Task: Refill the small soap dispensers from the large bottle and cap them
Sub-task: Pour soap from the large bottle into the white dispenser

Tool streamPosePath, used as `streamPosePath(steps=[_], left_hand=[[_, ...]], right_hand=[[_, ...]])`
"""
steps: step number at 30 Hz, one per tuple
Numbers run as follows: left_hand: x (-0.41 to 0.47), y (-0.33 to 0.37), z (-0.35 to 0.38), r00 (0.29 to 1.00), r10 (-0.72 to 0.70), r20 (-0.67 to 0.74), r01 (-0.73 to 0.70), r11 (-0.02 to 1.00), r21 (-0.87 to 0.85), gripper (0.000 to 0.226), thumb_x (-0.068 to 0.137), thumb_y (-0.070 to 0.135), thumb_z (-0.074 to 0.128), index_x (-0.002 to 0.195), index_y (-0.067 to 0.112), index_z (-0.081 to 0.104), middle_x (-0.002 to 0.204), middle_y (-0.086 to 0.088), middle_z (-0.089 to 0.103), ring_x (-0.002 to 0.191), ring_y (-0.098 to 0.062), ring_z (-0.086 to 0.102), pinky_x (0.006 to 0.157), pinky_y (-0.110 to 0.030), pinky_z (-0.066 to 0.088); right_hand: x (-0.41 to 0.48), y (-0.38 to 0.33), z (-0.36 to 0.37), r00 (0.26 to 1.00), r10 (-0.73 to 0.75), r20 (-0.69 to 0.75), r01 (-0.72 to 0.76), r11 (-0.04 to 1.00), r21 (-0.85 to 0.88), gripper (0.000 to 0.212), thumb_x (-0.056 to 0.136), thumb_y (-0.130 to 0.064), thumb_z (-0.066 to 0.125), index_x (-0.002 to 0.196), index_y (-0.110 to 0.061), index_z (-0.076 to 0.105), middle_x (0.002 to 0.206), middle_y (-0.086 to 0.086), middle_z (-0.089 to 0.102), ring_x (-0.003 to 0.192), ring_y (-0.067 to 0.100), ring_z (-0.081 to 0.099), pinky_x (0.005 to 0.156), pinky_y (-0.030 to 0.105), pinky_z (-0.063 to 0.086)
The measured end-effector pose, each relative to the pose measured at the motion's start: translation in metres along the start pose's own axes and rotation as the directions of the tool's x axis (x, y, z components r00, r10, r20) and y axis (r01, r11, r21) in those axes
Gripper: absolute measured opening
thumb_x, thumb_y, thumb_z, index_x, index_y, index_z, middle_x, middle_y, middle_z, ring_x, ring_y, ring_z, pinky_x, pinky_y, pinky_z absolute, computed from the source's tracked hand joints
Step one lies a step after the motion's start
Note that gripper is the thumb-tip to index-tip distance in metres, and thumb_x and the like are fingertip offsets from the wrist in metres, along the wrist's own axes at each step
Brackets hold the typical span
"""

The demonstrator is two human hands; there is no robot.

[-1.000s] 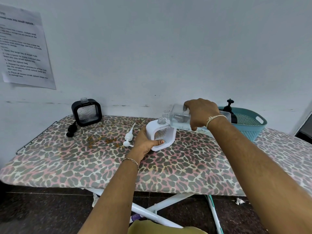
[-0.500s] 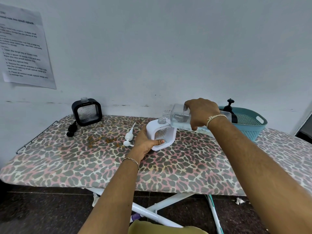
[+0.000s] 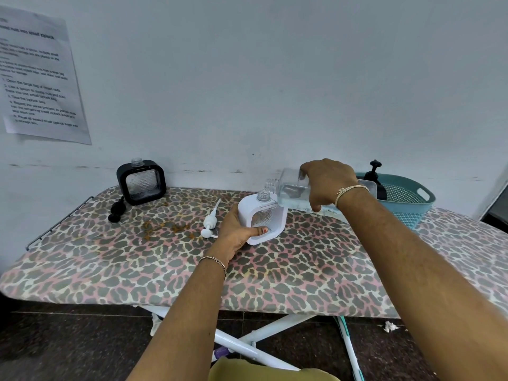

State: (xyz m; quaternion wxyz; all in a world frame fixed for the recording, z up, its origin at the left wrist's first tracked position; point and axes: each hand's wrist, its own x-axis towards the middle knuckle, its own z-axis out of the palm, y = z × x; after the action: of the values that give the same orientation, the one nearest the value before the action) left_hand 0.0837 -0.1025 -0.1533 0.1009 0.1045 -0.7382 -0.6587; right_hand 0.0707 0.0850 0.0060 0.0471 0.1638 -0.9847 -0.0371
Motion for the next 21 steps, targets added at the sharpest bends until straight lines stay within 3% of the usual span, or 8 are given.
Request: streamPosePath(steps=[21], left_hand=[[-0.0021, 0.0018, 0.0, 1.0, -0.012, -0.002, 0.012, 1.0, -0.011, 0.081, 0.055, 0.005, 0.091, 0.124, 0.022, 0.055, 0.116, 0.003, 0.065, 0.109, -0.017, 0.06, 0.095, -0.034, 0.05]], right_hand=[[0.0031, -0.0014, -0.0002, 1.0, 0.009, 0.01, -0.009, 1.0, 0.001, 0.07, 0.059, -0.016, 0.086, 0.121, -0.025, 0.056, 0.113, 0.001, 0.064, 0.104, 0.025, 0.061, 0.071, 0.03, 0.04]])
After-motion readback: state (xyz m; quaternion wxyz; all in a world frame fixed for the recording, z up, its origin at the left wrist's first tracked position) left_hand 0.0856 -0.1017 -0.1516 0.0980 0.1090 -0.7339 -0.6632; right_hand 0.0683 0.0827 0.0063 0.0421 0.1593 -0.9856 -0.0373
